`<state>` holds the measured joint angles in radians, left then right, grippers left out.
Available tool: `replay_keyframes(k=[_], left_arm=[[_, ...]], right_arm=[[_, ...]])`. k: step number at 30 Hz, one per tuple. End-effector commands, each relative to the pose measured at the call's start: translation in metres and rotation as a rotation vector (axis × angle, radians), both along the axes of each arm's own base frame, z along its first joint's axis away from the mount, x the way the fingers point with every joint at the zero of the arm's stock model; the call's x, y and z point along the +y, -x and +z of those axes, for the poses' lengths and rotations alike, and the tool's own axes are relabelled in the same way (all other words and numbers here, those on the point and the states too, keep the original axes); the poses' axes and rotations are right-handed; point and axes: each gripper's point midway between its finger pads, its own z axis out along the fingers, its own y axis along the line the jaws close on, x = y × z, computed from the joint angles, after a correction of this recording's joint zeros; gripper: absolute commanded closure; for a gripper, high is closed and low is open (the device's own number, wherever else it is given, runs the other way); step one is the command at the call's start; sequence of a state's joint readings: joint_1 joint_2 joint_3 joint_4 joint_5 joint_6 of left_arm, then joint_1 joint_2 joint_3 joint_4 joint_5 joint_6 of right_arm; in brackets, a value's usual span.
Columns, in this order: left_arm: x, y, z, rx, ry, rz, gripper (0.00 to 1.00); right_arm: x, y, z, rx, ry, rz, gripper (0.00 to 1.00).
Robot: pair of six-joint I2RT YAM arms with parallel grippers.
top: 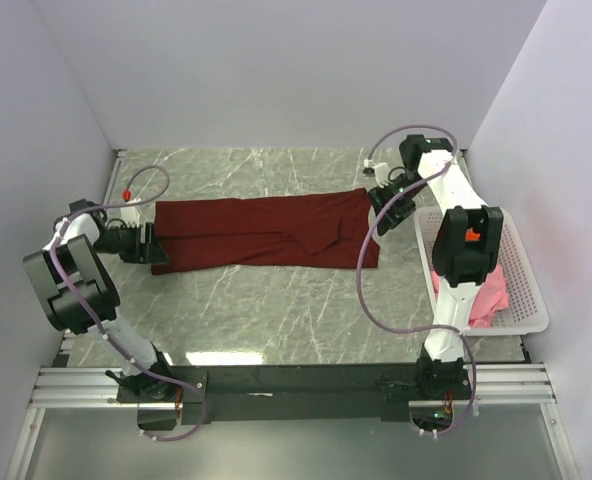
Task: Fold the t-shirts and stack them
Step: Fold the tshirt
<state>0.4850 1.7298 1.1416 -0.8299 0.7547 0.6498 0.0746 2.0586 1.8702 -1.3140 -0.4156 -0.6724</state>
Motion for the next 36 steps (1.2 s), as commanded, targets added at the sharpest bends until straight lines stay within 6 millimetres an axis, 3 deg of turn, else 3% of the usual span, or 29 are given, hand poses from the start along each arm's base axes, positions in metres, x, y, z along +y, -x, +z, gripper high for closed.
replay_keyframes(k=[1,7,14,25,36], left_arm=[[-0.005,0.0,0.0,0.095,0.104,0.174,0.36],[0.007,0.002,-0.001,0.119,0.086,0.291,0.34],[0.015,0.008,-0.017,0.186,0.061,0.349,0.34],[0.018,0.002,-0.03,0.243,0.086,0.376,0.38],[0.016,-0.008,-0.02,0.189,0.117,0.355,0.49]], right_arm=[[0.021,0.017,-0.001,0.169,-0.169,-0.146,0.41],[0.025,0.026,-0.027,0.248,-0.196,-0.173,0.41],[0.019,0.03,-0.049,0.303,-0.163,-0.168,0.36],[0.021,0.042,-0.06,0.373,-0.167,-0.169,0.38],[0.026,0.042,-0.063,0.418,-0.189,-0.177,0.49]])
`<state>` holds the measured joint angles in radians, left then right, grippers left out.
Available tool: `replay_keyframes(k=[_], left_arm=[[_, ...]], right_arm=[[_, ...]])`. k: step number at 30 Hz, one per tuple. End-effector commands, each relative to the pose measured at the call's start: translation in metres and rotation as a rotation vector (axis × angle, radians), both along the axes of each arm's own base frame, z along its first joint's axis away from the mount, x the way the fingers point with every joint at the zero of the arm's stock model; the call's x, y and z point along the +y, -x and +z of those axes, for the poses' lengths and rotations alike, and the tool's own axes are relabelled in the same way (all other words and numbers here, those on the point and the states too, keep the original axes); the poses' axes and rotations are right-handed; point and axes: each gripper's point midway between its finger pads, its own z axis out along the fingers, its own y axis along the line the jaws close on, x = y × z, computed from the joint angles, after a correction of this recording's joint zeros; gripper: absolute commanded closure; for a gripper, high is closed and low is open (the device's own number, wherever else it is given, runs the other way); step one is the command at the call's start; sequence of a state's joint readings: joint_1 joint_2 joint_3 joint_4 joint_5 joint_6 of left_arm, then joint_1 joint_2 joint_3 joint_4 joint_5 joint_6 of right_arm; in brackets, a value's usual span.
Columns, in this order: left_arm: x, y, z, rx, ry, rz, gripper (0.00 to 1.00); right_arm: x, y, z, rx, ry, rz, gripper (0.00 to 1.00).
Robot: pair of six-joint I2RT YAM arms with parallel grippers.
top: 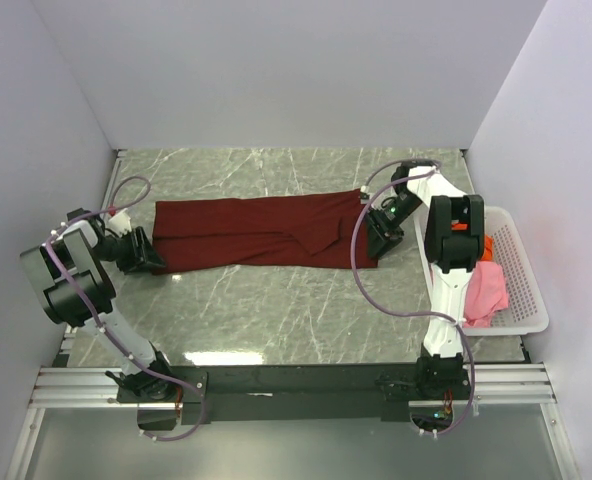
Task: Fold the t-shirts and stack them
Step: Fold the tshirt
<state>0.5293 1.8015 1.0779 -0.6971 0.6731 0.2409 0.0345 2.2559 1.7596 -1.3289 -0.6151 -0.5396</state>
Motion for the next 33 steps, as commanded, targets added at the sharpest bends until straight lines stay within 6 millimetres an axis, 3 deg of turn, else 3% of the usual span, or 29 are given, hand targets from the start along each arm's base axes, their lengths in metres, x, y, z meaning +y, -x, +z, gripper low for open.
replay_keyframes(k=[1,9,16,18,21,22,24,27,33], left_arm=[[0.004,-0.015,0.016,-0.069,0.002,-0.004,0.49],[0.004,-0.02,0.021,-0.09,0.01,0.0,0.6],[0.004,-0.023,0.019,-0.086,0.02,0.016,0.58],[0.004,-0.025,0.02,-0.088,0.031,0.02,0.66],[0.004,-0.026,0.024,-0.09,0.028,0.02,0.76],[0.004,-0.025,0.027,-0.085,0.027,0.02,0.8],[0.006,-0.024,0.028,-0.08,0.011,0.009,0.91],[0.011,-0.019,0.028,-0.052,-0.016,-0.007,0.99],[0.021,-0.012,0.028,0.003,-0.071,-0.045,0.99]], right_arm=[[0.005,0.003,0.007,0.022,-0.026,0.0,0.49],[0.005,-0.004,0.005,0.011,-0.027,-0.005,0.58],[0.006,-0.008,0.003,0.013,-0.033,-0.01,0.57],[0.005,-0.009,0.003,0.009,-0.033,-0.006,0.65],[0.002,-0.01,0.004,0.001,-0.017,0.009,0.88],[0.0,-0.01,0.003,-0.004,-0.005,0.013,1.0],[-0.007,-0.011,0.002,-0.02,0.033,0.025,1.0],[-0.018,-0.011,0.001,-0.038,0.097,0.043,1.0],[-0.04,-0.01,0.006,-0.087,0.186,0.099,1.0]])
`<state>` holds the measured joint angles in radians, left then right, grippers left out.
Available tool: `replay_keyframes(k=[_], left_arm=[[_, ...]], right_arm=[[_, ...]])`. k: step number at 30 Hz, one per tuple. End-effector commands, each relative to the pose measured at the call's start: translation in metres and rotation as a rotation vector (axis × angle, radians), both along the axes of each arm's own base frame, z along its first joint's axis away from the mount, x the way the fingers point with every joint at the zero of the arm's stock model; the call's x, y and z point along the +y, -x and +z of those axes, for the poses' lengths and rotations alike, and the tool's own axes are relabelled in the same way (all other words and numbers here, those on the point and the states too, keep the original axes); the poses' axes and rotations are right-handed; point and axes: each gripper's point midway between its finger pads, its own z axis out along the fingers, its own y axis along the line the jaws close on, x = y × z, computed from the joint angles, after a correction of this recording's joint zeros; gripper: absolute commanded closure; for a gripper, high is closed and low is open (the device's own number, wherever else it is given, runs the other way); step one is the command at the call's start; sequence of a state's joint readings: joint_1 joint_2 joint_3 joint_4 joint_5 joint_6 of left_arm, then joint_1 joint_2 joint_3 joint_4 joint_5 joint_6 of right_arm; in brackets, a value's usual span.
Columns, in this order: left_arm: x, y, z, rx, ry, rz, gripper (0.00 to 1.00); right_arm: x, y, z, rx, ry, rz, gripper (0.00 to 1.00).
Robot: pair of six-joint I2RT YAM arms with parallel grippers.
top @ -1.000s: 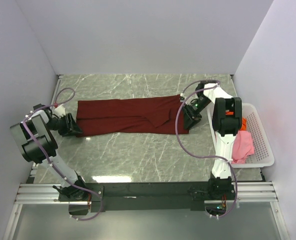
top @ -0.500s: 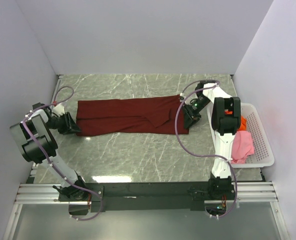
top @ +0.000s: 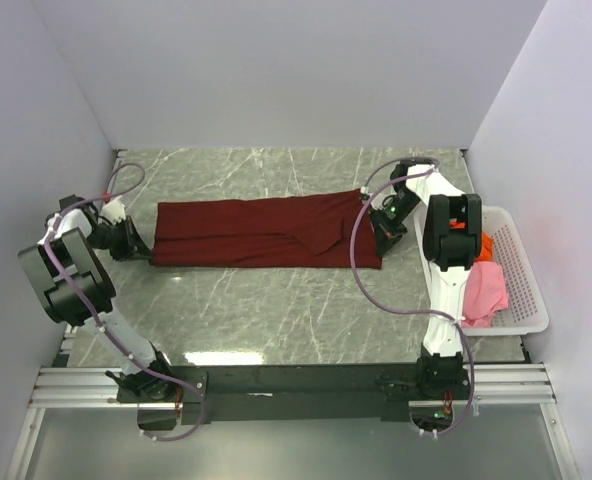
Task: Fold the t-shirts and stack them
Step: Fold the tshirt
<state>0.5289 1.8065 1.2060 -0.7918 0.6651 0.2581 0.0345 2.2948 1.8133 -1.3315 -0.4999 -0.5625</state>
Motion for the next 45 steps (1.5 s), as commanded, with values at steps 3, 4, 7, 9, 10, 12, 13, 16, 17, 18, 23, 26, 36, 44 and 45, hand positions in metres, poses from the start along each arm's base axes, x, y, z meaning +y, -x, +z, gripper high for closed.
replay_keyframes(k=[3,4,7,9,10,12,13,16,17,18,23,26,36,44,45], left_arm=[[0.014,0.009,0.003,0.049,-0.068,-0.047,0.99],[0.016,0.009,0.003,0.048,-0.081,-0.055,0.99],[0.016,0.014,0.0,0.057,-0.093,-0.06,0.99],[0.015,0.02,-0.008,0.085,-0.088,-0.062,0.99],[0.013,0.024,-0.013,0.103,-0.081,-0.06,0.99],[0.009,0.033,-0.021,0.128,-0.08,-0.062,0.99],[0.011,0.031,-0.023,0.12,-0.088,-0.053,0.99],[0.008,0.035,-0.03,0.137,-0.085,-0.046,0.99],[0.006,0.036,-0.031,0.143,-0.087,-0.048,0.99],[0.007,0.038,-0.034,0.154,-0.097,-0.046,0.99],[0.003,0.045,-0.038,0.171,-0.101,-0.034,0.77],[0.003,0.037,-0.027,0.121,-0.099,-0.032,0.59],[-0.022,-0.023,0.035,-0.208,-0.195,-0.233,0.55],[-0.051,-0.055,0.025,-0.234,-0.235,-0.484,0.53],[-0.051,-0.056,0.025,-0.244,-0.242,-0.538,0.52]], right_arm=[[-0.024,0.006,0.019,-0.063,0.089,0.08,1.0],[-0.026,0.006,0.02,-0.074,0.095,0.093,1.0],[-0.031,0.015,0.016,-0.074,0.111,0.126,1.0],[-0.03,0.02,0.013,-0.066,0.11,0.143,1.0],[-0.029,0.022,0.014,-0.071,0.107,0.165,1.0],[-0.027,0.026,0.013,-0.074,0.107,0.189,1.0],[-0.024,0.026,0.01,-0.086,0.112,0.205,1.0],[-0.026,0.028,0.003,-0.093,0.142,0.232,1.0],[-0.028,0.029,0.002,-0.092,0.155,0.237,1.0],[-0.029,0.029,0.001,-0.095,0.159,0.24,1.0],[-0.032,0.027,0.006,-0.113,0.164,0.255,0.84],[-0.032,0.026,0.014,-0.124,0.156,0.242,0.7],[-0.028,0.014,0.046,-0.25,0.125,0.193,0.71],[0.009,0.019,0.046,-0.194,-0.001,0.214,0.74],[0.011,0.019,0.041,-0.18,-0.002,0.212,0.74]])
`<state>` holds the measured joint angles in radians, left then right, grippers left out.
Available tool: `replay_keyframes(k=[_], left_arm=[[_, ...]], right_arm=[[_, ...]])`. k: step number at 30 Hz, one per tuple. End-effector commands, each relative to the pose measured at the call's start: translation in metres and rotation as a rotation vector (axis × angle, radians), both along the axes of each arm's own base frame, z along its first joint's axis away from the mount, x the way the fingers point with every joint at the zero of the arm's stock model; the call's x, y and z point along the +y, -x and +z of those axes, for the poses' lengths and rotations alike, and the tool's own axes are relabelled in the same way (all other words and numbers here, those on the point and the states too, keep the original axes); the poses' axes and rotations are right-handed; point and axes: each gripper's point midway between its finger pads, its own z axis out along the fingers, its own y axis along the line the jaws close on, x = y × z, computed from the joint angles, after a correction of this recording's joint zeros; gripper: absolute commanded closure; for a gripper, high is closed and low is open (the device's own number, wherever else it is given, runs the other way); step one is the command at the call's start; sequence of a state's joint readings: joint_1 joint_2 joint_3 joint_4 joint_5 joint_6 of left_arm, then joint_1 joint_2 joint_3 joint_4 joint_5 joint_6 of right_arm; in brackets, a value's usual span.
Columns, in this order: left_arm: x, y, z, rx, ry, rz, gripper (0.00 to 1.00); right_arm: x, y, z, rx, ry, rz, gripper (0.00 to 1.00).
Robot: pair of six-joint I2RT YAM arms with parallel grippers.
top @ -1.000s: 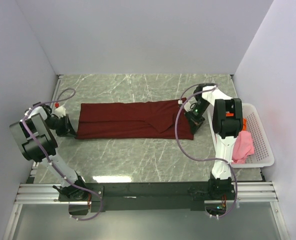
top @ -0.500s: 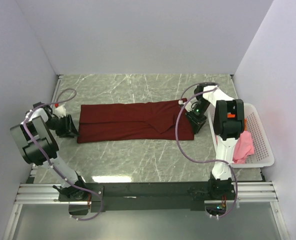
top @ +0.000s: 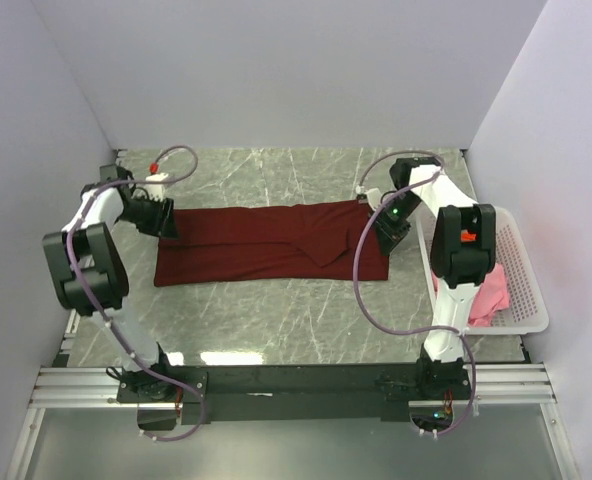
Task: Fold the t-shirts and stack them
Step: Fold the tshirt
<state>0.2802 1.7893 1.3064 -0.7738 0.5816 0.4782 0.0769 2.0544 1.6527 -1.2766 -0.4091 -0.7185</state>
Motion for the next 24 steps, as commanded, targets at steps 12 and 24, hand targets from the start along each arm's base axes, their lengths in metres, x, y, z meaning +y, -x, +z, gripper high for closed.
replay_keyframes(k=[12,24], left_arm=[[0.012,0.008,-0.023,0.073,-0.132,-0.325,0.62],[0.022,0.018,-0.047,0.148,-0.169,-0.343,0.63]], right_arm=[[0.013,0.015,-0.031,0.091,0.039,0.014,0.76],[0.007,0.014,-0.037,0.094,0.077,0.016,0.77]])
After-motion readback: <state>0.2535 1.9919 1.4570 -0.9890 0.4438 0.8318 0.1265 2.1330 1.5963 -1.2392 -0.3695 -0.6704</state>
